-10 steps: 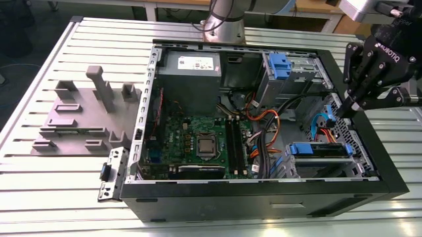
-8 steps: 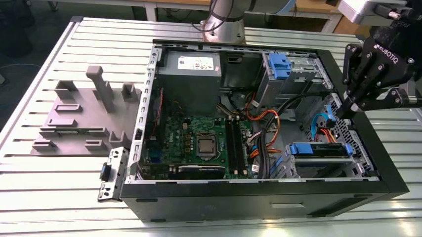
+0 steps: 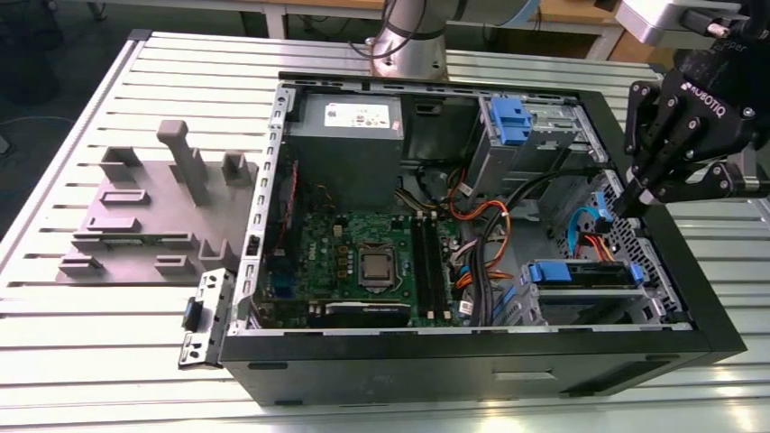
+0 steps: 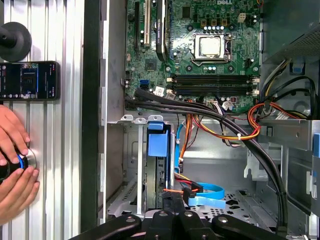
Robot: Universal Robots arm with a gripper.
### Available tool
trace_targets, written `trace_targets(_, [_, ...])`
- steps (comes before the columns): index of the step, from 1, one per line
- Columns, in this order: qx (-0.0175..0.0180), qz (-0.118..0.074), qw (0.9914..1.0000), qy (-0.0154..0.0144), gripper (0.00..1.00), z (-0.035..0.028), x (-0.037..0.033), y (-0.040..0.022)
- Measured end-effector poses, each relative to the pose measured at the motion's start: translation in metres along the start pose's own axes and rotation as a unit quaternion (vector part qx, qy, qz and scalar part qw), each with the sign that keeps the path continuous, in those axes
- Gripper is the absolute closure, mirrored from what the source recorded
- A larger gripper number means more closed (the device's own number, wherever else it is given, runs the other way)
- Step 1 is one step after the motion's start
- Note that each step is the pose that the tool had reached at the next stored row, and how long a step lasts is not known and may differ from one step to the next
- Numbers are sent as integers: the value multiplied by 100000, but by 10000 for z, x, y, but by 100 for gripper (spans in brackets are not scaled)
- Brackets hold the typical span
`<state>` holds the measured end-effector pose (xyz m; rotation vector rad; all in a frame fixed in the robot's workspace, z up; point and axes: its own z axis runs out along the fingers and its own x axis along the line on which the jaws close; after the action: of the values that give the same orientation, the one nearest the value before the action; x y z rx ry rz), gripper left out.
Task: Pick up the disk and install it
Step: 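Insert the second disk wire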
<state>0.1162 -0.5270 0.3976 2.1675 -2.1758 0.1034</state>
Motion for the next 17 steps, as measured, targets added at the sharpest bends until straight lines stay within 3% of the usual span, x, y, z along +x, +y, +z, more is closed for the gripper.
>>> trace_targets(6, [-40,-4,100000,-17,89,6,-9,-3])
trace_targets(12, [-471,-43,99999,4,89,85,-101,-24])
trace_targets(13, [-925,-81,99996,53,89,125,-152,-55])
trace_targets(15, [-1405,-128,99990,196,89,143,-165,-78])
trace_targets(17, [-1929,-169,99979,673,89,150,-179,-103])
